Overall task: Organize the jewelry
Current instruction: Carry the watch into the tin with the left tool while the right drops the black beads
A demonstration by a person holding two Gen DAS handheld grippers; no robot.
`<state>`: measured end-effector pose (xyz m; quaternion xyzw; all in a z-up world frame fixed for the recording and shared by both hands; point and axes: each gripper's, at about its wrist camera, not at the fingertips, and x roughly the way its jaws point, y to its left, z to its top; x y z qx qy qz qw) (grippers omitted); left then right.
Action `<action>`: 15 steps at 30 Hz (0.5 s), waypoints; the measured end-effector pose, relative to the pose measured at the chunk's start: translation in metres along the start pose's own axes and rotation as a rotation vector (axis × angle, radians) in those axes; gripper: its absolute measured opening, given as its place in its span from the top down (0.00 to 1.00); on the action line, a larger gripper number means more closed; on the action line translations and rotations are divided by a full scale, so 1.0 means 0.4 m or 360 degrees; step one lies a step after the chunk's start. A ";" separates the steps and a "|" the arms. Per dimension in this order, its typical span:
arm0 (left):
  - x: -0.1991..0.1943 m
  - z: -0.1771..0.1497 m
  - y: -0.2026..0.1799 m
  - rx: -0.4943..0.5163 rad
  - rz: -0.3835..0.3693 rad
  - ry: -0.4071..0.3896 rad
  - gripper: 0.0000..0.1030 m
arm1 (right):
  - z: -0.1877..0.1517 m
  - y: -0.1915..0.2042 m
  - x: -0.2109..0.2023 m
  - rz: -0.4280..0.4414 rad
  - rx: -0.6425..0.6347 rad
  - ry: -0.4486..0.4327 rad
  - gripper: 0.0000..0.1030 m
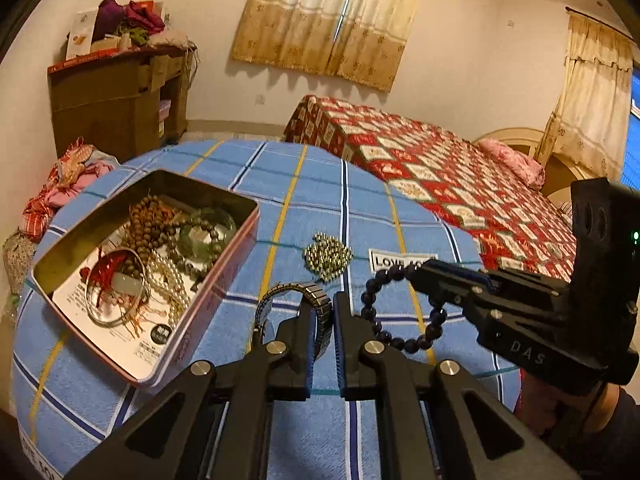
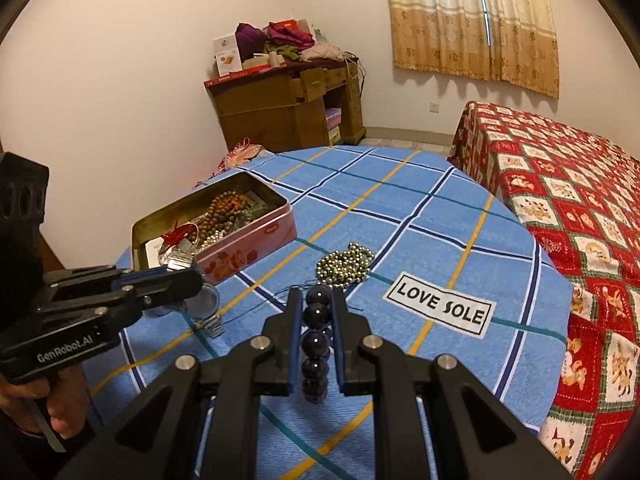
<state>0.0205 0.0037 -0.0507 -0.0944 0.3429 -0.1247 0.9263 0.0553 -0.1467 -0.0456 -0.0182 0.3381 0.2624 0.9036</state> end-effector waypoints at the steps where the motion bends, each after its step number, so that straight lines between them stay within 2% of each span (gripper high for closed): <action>1: -0.007 0.000 0.003 -0.0002 0.0004 -0.0020 0.93 | 0.000 0.000 -0.002 0.0004 0.0005 -0.0002 0.84; 7: -0.078 0.040 0.035 -0.0016 0.0056 -0.0173 0.93 | 0.021 0.014 -0.016 0.0019 -0.0023 -0.0032 0.84; 12: -0.105 0.058 0.061 -0.0027 0.0078 -0.0211 0.93 | 0.060 0.039 -0.011 0.0049 -0.0080 -0.0060 0.84; 15: -0.109 0.065 0.075 -0.0014 0.0141 -0.0233 0.93 | 0.095 0.057 -0.001 0.0090 -0.0101 -0.0076 0.84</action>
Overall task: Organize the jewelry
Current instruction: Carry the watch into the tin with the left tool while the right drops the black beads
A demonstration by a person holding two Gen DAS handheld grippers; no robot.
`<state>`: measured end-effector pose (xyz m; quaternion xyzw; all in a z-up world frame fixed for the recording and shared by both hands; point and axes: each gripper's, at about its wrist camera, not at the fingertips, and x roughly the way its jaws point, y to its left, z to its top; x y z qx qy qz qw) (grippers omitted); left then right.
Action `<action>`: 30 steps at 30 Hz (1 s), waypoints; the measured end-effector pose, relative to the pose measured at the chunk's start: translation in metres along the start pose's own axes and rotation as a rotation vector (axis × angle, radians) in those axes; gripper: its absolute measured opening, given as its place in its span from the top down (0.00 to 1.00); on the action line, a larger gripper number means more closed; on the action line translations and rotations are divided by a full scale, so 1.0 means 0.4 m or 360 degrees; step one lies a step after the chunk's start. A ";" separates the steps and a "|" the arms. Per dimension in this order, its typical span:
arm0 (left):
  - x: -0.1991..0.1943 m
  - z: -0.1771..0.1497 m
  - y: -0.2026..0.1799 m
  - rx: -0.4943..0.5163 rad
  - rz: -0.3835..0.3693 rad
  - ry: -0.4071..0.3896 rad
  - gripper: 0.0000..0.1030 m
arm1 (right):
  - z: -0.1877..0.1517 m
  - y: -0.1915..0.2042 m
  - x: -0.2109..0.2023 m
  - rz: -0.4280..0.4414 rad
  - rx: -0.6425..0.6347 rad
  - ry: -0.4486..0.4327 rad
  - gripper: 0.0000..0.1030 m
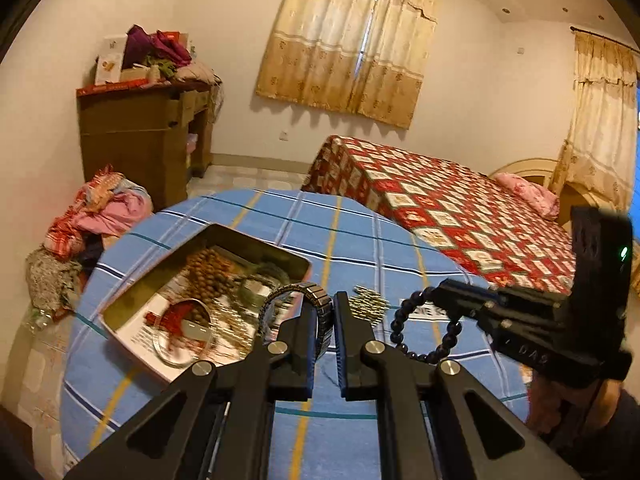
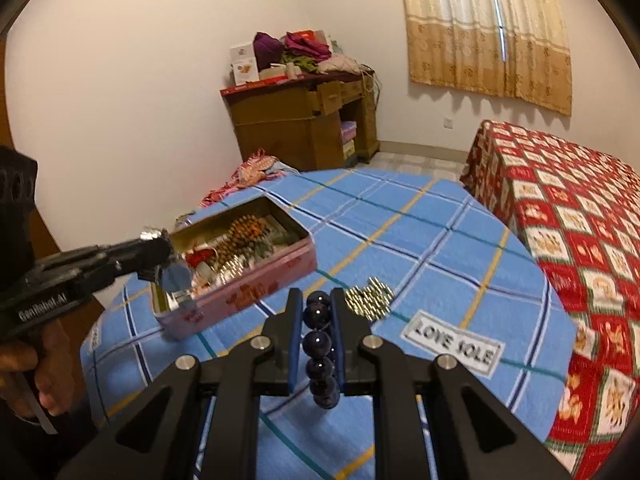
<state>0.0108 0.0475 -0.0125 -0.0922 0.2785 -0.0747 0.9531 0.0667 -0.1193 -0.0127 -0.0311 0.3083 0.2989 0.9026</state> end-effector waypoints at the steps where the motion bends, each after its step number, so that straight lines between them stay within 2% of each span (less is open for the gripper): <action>1: 0.002 0.003 0.006 0.0020 0.0043 -0.0002 0.93 | 0.007 0.006 0.004 0.0007 -0.0012 -0.0006 0.84; 6: 0.021 0.015 0.042 0.0059 0.0182 0.0007 0.93 | 0.073 0.056 0.045 0.0084 -0.0103 -0.0047 0.84; 15: 0.038 0.044 0.116 0.0045 0.0302 -0.0018 0.93 | 0.141 0.128 0.131 0.0213 -0.0139 -0.0058 0.84; 20: 0.118 0.028 0.150 0.0092 0.0399 0.0113 0.93 | 0.131 0.144 0.202 0.0232 -0.0117 0.0006 0.84; 22: 0.137 0.018 0.163 0.0071 0.0396 0.0149 0.93 | 0.116 0.145 0.233 0.0216 -0.0111 0.0052 0.84; 30: 0.172 -0.002 0.167 0.0082 0.0455 0.0235 0.93 | 0.067 0.135 0.290 0.0180 -0.0099 0.0179 0.84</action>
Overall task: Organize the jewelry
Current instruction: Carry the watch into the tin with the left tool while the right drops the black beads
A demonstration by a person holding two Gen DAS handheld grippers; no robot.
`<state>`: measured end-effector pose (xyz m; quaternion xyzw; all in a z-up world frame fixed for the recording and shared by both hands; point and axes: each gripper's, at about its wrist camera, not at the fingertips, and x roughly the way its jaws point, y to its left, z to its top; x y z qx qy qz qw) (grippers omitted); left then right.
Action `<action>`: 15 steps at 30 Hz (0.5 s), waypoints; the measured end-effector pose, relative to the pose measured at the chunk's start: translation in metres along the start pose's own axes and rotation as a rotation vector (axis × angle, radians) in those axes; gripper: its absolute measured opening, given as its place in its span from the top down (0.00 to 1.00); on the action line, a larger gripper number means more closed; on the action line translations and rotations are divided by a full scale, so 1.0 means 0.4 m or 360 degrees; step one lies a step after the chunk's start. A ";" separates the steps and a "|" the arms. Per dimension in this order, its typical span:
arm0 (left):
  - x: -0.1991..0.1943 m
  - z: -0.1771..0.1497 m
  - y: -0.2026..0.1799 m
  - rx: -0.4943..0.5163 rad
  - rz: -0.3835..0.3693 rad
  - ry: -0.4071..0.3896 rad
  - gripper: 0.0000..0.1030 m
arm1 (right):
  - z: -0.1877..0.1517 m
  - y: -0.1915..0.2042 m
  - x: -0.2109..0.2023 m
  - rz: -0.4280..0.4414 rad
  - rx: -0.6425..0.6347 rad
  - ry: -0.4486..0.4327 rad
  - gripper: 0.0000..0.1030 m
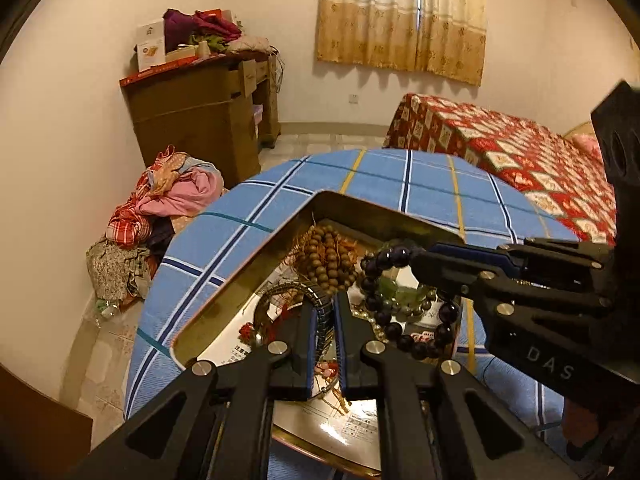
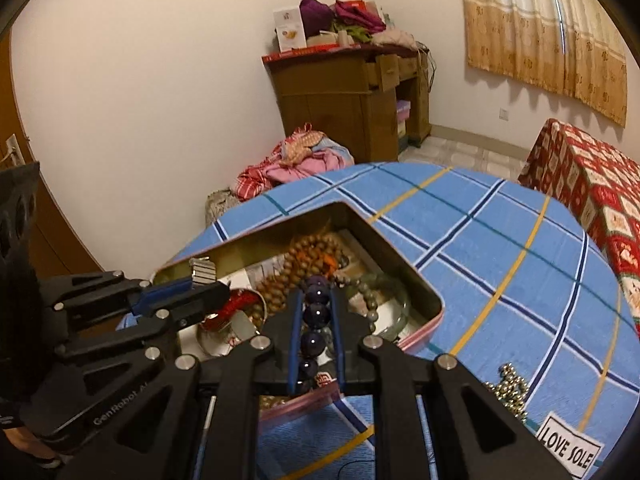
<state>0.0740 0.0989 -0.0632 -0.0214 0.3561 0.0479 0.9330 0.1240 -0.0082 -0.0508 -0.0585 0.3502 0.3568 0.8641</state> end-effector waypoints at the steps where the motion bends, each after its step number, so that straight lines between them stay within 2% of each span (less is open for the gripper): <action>1: 0.001 -0.001 -0.003 0.0007 0.0006 0.0005 0.93 | -0.001 -0.001 -0.001 -0.0004 -0.0001 0.0004 0.84; 13: 0.002 -0.007 -0.008 0.0006 0.0039 0.0050 0.90 | 0.000 -0.005 0.005 -0.0014 0.0011 0.0020 0.83; 14: 0.004 -0.008 -0.006 0.0005 0.0041 0.0053 0.89 | -0.001 -0.006 0.006 -0.0015 0.0018 0.0023 0.83; 15: 0.005 -0.009 -0.005 0.0002 0.0047 0.0058 0.83 | 0.000 -0.008 0.009 -0.0014 0.0022 0.0025 0.83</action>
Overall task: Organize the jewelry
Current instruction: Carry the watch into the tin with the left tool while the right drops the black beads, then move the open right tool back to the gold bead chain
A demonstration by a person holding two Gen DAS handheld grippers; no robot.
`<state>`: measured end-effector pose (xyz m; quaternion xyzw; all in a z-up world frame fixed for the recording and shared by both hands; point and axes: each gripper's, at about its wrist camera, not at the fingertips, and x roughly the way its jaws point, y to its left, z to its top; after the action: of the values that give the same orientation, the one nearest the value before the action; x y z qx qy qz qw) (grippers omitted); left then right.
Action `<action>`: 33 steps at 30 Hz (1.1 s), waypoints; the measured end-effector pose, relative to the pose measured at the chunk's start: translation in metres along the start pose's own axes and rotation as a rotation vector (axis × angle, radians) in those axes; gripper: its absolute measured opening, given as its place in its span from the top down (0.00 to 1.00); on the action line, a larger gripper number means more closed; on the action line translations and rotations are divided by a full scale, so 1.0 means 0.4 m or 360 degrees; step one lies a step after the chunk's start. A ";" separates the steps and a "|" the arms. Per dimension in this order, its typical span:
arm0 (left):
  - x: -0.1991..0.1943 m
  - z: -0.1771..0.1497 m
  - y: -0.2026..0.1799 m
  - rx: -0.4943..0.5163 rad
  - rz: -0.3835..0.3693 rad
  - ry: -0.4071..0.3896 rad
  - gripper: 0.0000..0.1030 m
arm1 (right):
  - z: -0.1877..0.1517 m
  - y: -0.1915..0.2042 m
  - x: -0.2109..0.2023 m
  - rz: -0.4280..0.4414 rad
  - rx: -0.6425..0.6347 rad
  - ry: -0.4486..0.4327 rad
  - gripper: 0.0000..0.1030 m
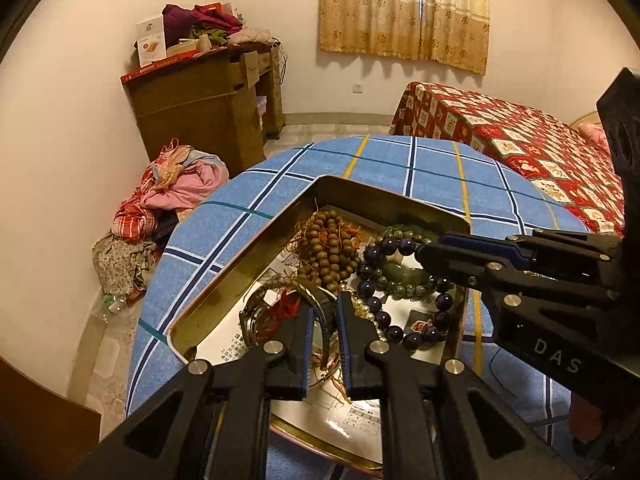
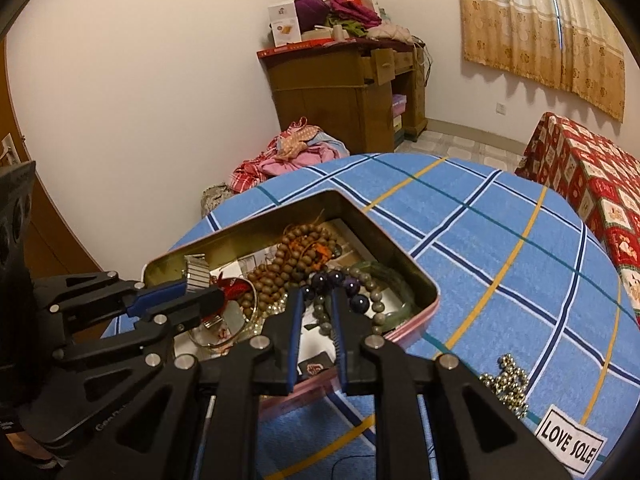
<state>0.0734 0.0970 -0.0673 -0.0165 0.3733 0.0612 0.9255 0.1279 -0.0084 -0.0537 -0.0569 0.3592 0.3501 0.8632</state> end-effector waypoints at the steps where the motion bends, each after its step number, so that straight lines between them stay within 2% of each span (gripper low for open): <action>1: 0.002 -0.001 0.003 -0.0009 0.0015 0.0007 0.72 | -0.001 -0.002 0.001 0.0000 0.0003 0.0002 0.81; 2: 0.002 -0.002 0.005 -0.0018 0.0019 0.0005 0.65 | -0.001 -0.003 0.002 -0.0002 0.0006 0.0003 0.78; 3: 0.000 -0.002 0.008 -0.0029 0.0019 -0.0002 0.51 | -0.002 -0.003 0.003 -0.0001 0.0009 0.0003 0.75; 4: -0.003 -0.003 0.011 -0.0041 0.0028 -0.0015 0.45 | -0.003 -0.005 0.003 -0.0004 0.0015 0.0000 0.68; 6: -0.006 -0.003 0.015 -0.0048 0.0061 -0.0031 0.41 | -0.004 -0.013 0.004 -0.0005 0.0033 -0.0003 0.66; 15: 0.009 -0.007 0.030 -0.0077 0.0100 0.0001 0.41 | -0.010 -0.009 0.010 -0.0016 0.0035 -0.0001 0.57; 22: 0.015 -0.009 0.031 -0.0076 0.0115 0.0015 0.41 | -0.013 -0.005 0.015 -0.0023 0.0023 0.0006 0.56; 33: 0.028 -0.015 0.033 -0.0086 0.0178 0.0060 0.39 | -0.022 0.001 0.009 -0.0018 0.0018 0.0006 0.49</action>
<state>0.0757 0.1106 -0.0791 -0.0217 0.3893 0.1226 0.9126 0.1243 -0.0092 -0.0626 -0.0547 0.3624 0.3432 0.8648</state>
